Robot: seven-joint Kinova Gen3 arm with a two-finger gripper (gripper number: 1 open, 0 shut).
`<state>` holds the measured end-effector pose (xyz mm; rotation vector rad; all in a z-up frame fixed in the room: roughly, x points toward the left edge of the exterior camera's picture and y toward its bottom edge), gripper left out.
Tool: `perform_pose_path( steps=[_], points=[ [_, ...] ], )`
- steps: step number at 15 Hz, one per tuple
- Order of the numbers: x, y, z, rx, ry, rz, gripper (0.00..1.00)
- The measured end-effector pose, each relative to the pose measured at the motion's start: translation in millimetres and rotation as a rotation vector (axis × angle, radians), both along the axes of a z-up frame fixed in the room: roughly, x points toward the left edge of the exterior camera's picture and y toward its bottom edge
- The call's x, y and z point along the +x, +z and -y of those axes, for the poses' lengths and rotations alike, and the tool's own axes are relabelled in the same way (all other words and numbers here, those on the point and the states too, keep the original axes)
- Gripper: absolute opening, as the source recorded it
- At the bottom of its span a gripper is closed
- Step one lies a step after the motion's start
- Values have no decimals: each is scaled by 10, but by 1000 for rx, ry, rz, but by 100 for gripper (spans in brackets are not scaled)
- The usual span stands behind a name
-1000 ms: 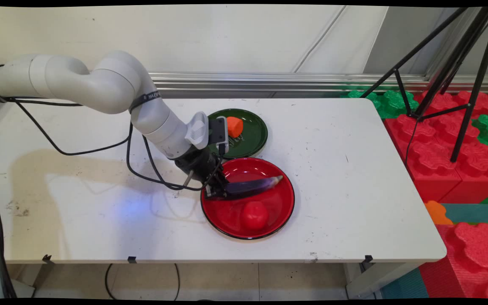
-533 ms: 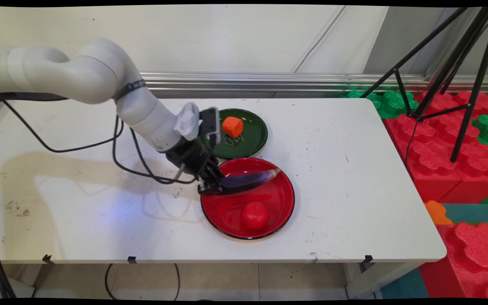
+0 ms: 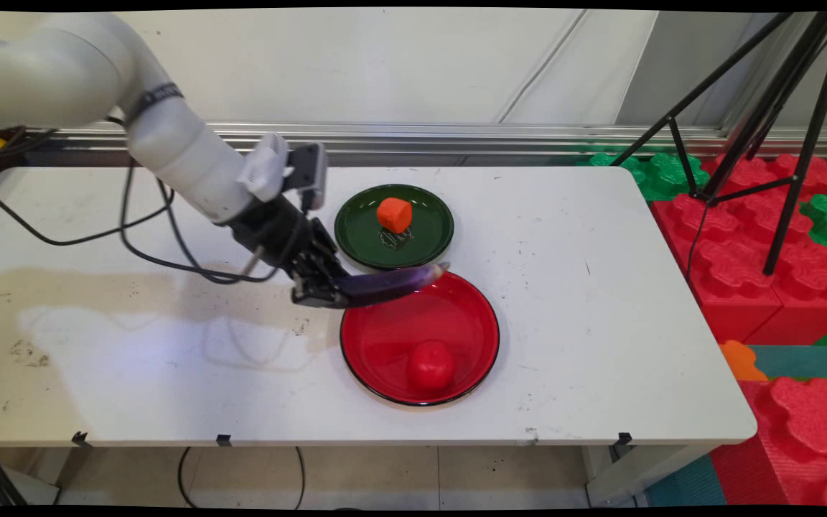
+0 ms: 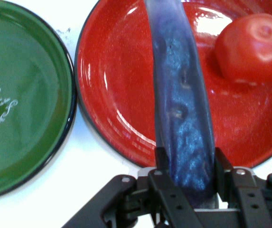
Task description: Place the picked object on the table
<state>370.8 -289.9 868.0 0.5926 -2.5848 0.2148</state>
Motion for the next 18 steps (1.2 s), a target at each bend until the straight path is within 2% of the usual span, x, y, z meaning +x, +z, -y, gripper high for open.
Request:
perform_pose_path(
  steps=[5, 10, 14, 18],
  points=[
    [369, 234, -93, -1, -12, 34, 0],
    [784, 336, -192, 15, -21, 95, 0],
    [1091, 296, -260, 38, -11, 146, 0],
    [1350, 108, -285, 68, 0, 200, 0]
  ],
)
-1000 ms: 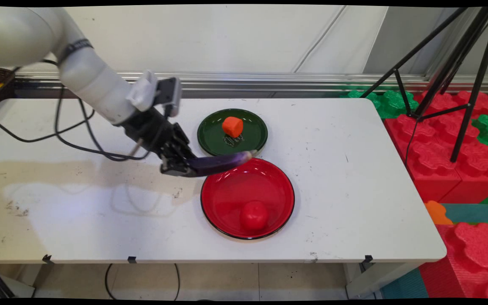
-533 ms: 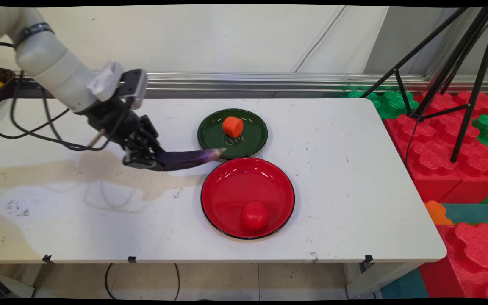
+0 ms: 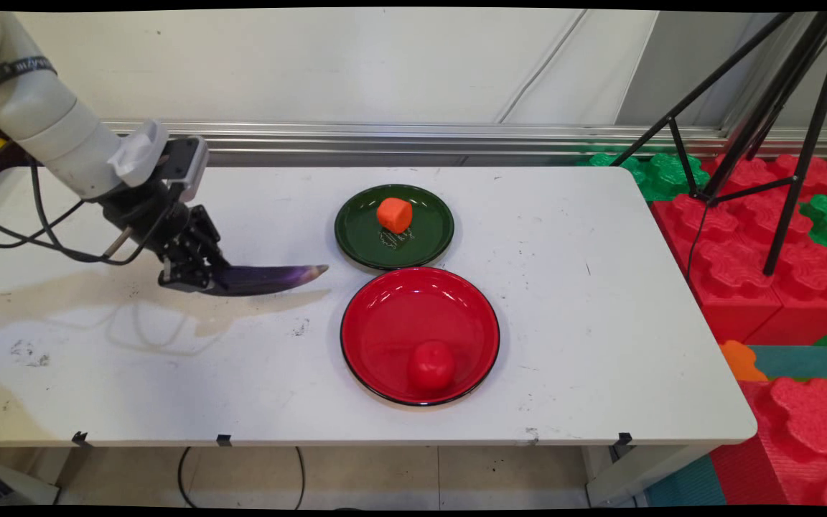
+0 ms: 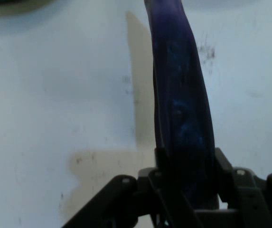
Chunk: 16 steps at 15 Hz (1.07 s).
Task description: Place the picked object on the table
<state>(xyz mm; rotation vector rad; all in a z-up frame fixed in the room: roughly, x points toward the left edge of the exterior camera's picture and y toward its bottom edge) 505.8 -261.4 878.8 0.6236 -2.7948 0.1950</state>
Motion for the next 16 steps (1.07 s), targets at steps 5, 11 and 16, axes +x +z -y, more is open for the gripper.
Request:
perform_pose_path(
  steps=[5, 11, 16],
  points=[
    [159, -255, 17, 22, 14, 30, 0],
    [271, -484, 33, 36, 39, 38, 0],
    [359, -572, 11, 42, 61, 24, 100]
  ],
)
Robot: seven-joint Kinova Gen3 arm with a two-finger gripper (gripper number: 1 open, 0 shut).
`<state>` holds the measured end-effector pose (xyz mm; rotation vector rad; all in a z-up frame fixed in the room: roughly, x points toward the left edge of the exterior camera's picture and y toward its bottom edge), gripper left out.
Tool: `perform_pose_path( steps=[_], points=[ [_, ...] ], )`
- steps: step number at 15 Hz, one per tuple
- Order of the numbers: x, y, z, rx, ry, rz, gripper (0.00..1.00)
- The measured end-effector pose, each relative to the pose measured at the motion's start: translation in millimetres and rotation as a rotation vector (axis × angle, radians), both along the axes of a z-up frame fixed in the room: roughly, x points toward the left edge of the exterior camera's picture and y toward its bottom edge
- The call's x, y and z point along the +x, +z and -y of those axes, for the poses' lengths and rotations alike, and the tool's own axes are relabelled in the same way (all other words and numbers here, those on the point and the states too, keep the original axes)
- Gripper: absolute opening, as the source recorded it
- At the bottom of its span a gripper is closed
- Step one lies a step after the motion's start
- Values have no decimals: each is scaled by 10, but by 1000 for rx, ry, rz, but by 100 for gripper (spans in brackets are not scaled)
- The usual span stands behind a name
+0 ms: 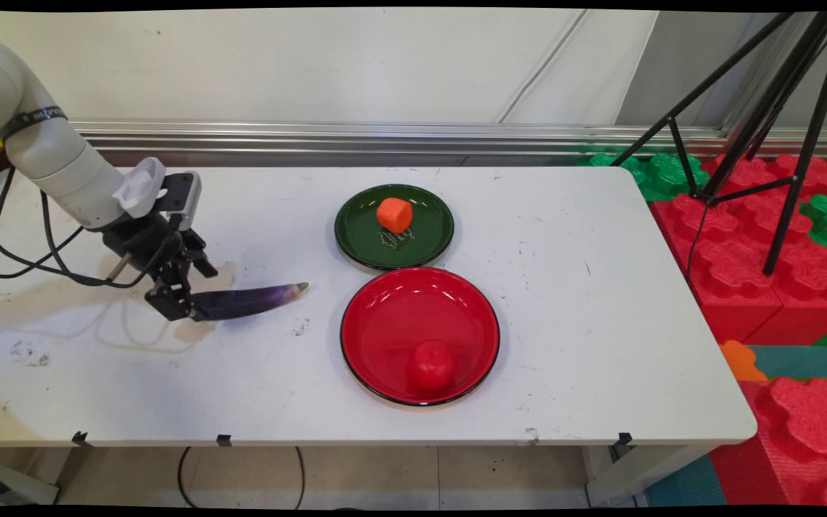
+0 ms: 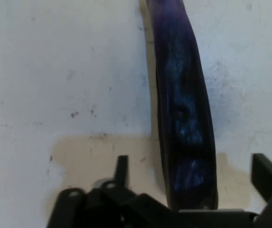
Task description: Place the picked object on the table
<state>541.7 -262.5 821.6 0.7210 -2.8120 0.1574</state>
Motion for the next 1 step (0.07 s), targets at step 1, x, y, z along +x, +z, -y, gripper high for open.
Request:
perform_pose_path(
  steps=[1],
  points=[
    [15, 6, -7, -1, 5, -5, 100]
  ],
)
